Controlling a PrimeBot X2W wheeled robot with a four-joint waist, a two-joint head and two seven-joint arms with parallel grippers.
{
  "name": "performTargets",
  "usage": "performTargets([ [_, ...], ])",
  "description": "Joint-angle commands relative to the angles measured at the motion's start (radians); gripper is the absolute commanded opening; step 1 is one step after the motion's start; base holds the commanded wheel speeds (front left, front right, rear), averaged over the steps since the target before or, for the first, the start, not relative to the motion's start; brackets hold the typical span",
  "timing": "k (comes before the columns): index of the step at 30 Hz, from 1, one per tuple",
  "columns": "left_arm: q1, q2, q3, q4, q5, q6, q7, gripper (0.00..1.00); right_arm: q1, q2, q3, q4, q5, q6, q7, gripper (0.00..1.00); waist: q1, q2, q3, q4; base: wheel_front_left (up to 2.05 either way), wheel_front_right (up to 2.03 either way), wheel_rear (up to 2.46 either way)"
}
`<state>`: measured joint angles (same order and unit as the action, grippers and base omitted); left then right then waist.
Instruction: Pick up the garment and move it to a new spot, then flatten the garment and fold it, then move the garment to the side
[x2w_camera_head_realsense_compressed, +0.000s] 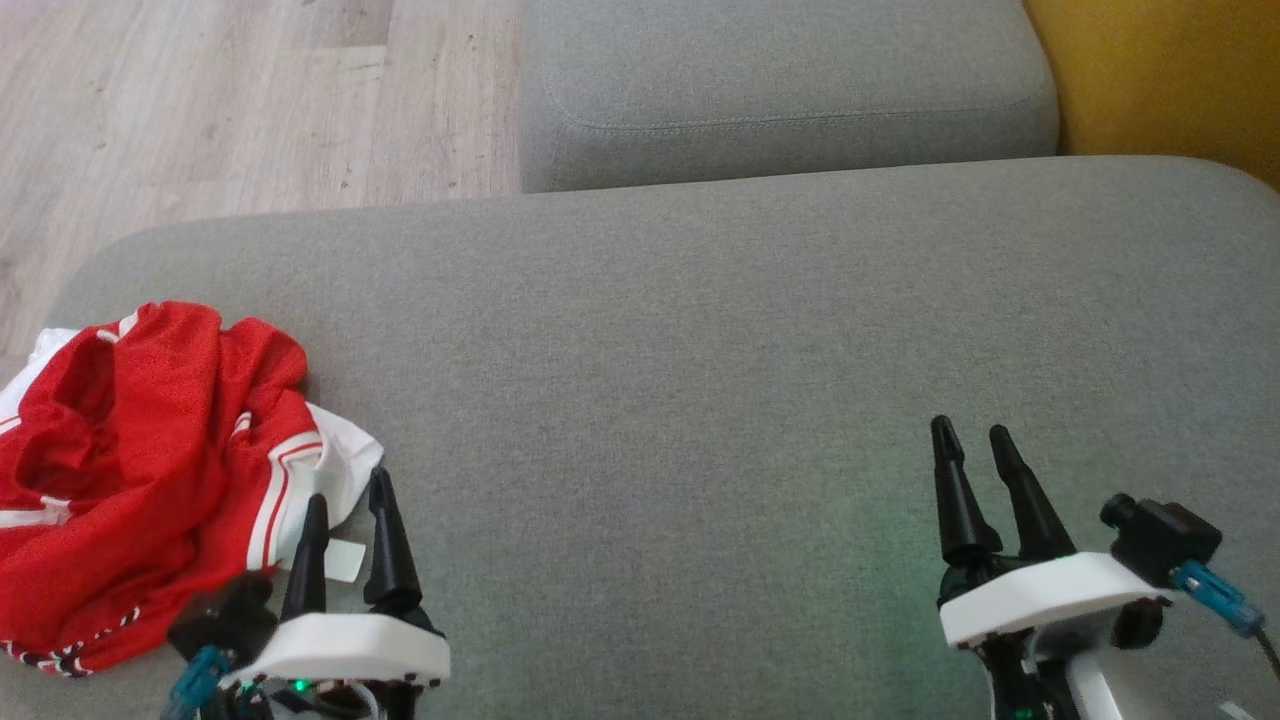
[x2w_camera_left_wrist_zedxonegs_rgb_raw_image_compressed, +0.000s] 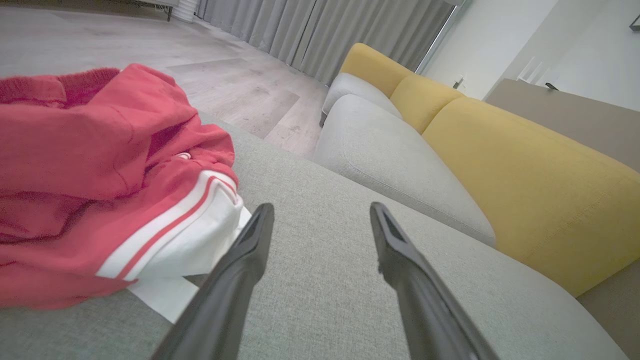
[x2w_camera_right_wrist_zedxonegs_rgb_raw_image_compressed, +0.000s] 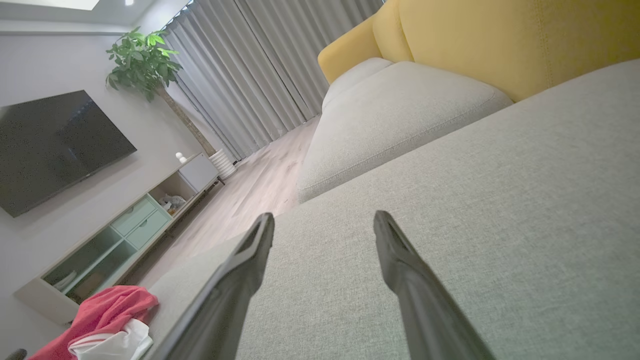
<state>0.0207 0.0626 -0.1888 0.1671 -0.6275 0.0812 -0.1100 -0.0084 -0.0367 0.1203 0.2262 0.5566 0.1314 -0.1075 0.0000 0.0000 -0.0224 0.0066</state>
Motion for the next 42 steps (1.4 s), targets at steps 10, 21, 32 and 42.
performTargets([
  [10, -0.042, 0.019, -0.023, -0.064, 0.161, 0.037, -0.047, 1.00, -0.053, -0.010, 0.044, -0.054, -0.172, -0.001, -0.049, 1.00, 0.0000, 0.0000, -0.002, 0.001, 0.00, 0.00, 0.00],
  [21, -0.047, 0.021, -0.048, -0.081, 0.284, 0.067, -0.076, 1.00, -0.058, -0.011, 0.053, -0.058, -0.300, -0.001, -0.078, 1.00, 0.0000, 0.0000, 0.002, -0.001, 0.00, 0.00, 0.00],
  [32, -0.045, 0.021, -0.070, -0.082, 0.418, 0.094, -0.108, 1.00, -0.056, -0.012, 0.038, -0.045, -0.410, -0.001, -0.111, 1.00, 0.0000, 0.0000, 0.003, -0.002, 0.00, 0.00, 0.00],
  [42, -0.036, 0.012, -0.068, -0.067, 0.524, 0.110, -0.138, 1.00, -0.057, -0.013, 0.034, -0.026, -0.519, -0.001, -0.140, 1.00, 0.0000, 0.0000, -0.005, -0.002, 0.00, 0.00, 0.00],
])
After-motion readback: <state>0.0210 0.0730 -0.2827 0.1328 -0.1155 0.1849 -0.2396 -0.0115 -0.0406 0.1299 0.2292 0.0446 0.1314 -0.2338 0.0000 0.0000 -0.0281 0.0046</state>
